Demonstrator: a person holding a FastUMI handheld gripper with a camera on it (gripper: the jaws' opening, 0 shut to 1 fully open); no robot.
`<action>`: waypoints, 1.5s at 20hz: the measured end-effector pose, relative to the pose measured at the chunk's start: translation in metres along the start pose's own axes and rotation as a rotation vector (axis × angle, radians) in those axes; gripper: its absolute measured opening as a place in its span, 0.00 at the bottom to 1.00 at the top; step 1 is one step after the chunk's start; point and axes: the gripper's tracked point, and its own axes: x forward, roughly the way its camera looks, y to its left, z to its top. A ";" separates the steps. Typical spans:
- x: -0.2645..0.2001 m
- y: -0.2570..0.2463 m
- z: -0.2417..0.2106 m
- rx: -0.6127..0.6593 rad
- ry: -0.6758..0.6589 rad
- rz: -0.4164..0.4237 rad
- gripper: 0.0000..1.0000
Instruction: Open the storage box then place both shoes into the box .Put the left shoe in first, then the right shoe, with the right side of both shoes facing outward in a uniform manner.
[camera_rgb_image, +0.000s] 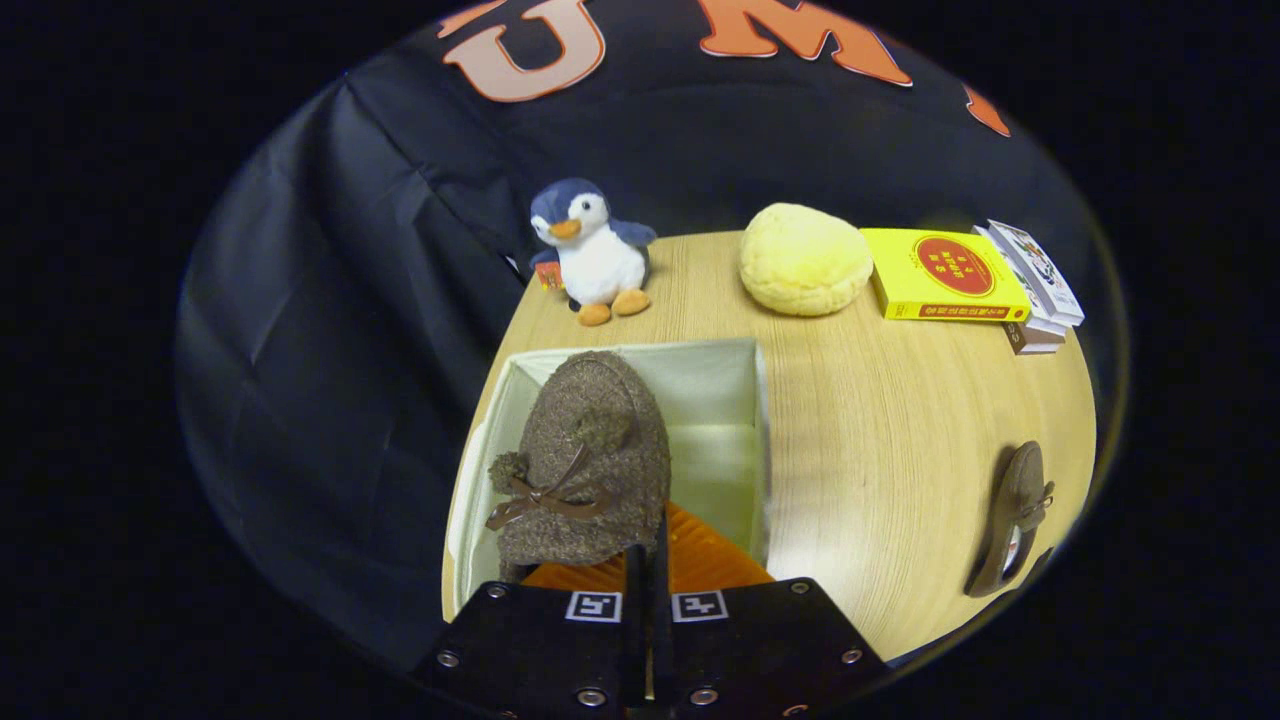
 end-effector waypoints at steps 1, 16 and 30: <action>0.011 0.002 -0.005 -0.005 0.018 -0.010 0.04; 0.063 0.034 -0.046 -0.020 0.194 0.035 0.26; -0.111 -0.025 0.016 -0.078 -0.173 0.254 0.81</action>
